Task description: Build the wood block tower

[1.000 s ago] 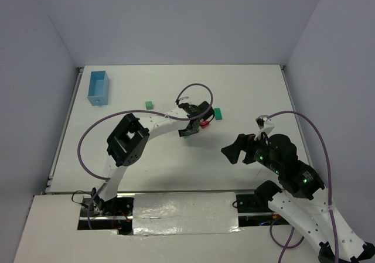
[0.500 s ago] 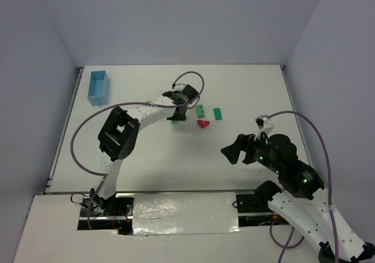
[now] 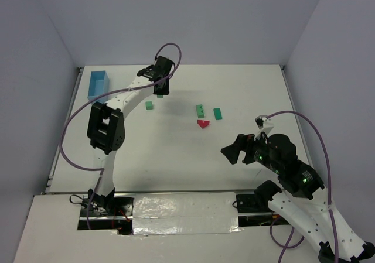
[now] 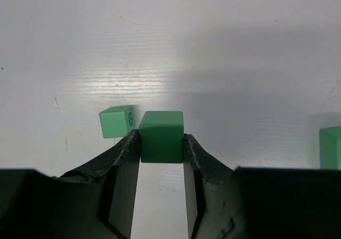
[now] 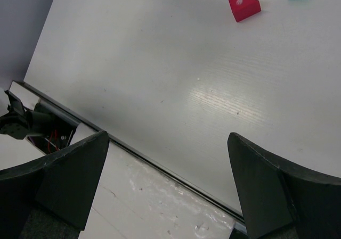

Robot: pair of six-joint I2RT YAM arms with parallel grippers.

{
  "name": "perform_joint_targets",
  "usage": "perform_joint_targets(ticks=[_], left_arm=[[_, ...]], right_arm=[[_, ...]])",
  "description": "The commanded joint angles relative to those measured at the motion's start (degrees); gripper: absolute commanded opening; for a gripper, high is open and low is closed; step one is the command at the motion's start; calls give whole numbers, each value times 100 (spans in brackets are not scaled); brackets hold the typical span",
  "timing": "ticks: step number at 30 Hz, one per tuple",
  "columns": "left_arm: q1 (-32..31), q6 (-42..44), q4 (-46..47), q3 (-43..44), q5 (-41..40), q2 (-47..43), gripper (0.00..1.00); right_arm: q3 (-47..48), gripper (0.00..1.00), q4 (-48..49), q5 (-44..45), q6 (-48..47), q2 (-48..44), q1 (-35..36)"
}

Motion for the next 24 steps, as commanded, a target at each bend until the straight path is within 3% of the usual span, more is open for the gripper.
perform_joint_targets(ticks=[1,24], left_arm=[[15,167,-137,211,152,260,35],[103,-167,-14,-96,320,647,42]], right_arm=[[-8,100,258,-4,-83,54,16],[-16,100,258,-21,-83,106,16]])
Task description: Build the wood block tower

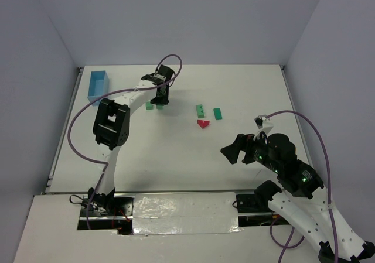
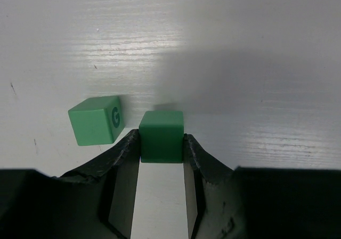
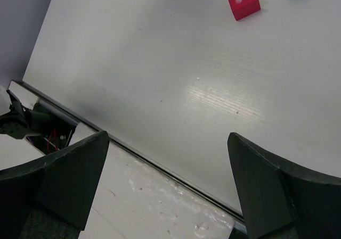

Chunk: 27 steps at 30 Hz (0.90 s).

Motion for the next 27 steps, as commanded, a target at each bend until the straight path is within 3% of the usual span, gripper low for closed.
perform_joint_targets(ticks=[1,17,27], left_arm=[[35,-95,45,79,9,63,42],[175,-87,2,325,-17,283,46],[184,-87,19,378,141,336,57]], right_arm=[[-14,100,247,-21,-74,58,16],[-32,100,247,-57,-83,67,16],[-23,100,247,-65,-83,111,-1]])
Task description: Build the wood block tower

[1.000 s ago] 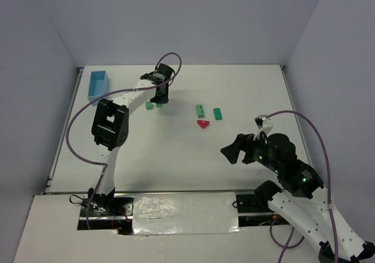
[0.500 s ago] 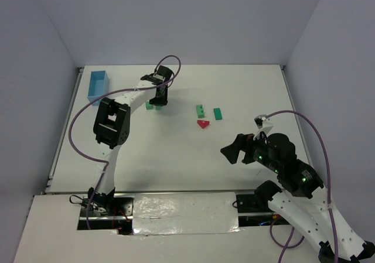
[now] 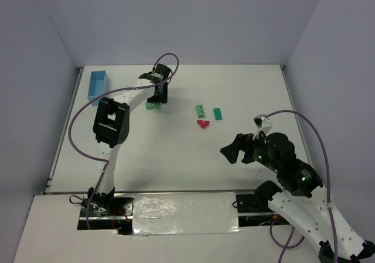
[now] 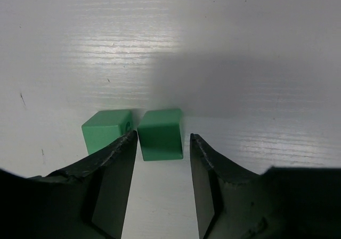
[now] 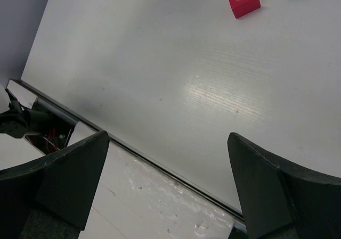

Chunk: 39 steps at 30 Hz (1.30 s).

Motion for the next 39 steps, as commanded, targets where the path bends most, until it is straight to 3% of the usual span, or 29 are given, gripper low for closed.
perform_joint_targets(ticks=[1,7,9,13,16,22,27,39], left_arm=[[5,-89,28,205,117,122,57],[-4,-141,-7,310,327,52,58],[-30,-176,-7,328,363,-36,63],[-83,-194,-95,477,319,-273,87],[-109,-229,-270,556,188,-405,99],[-92,-642,-543,-74,-568,-985,100],[163,-669,-263,-577,-279,-1267,99],[374,-335,-535,108,125,-582,100]], right_arm=[[-23,100,247,-54,-92,54,7],[-23,100,256,-72,-101,89,16],[-23,100,265,-89,-109,107,7],[-23,100,265,-107,-118,124,-1],[-23,100,265,-116,-118,124,7],[-32,100,273,-125,-118,116,7],[-32,100,265,-160,-118,89,7],[-32,100,274,-125,-109,80,7]])
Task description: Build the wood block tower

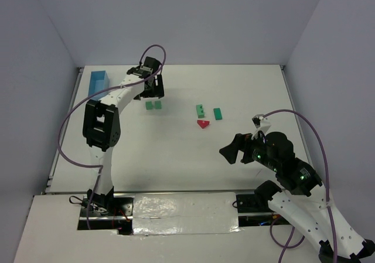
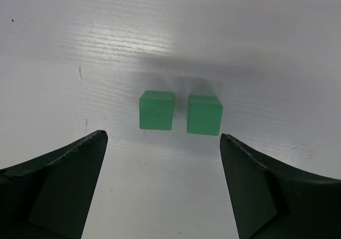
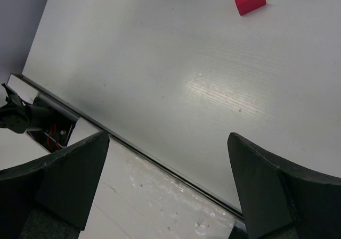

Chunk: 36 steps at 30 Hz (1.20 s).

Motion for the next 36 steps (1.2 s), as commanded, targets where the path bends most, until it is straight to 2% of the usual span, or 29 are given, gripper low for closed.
perform_joint_targets(ticks=[1,36], left_arm=[[42,179,-65,261,259,175,99],[51,267,32,437,470,790,99]], right_arm=[[-38,100,232,-5,-79,30,7],[-30,100,223,4,-61,30,7]])
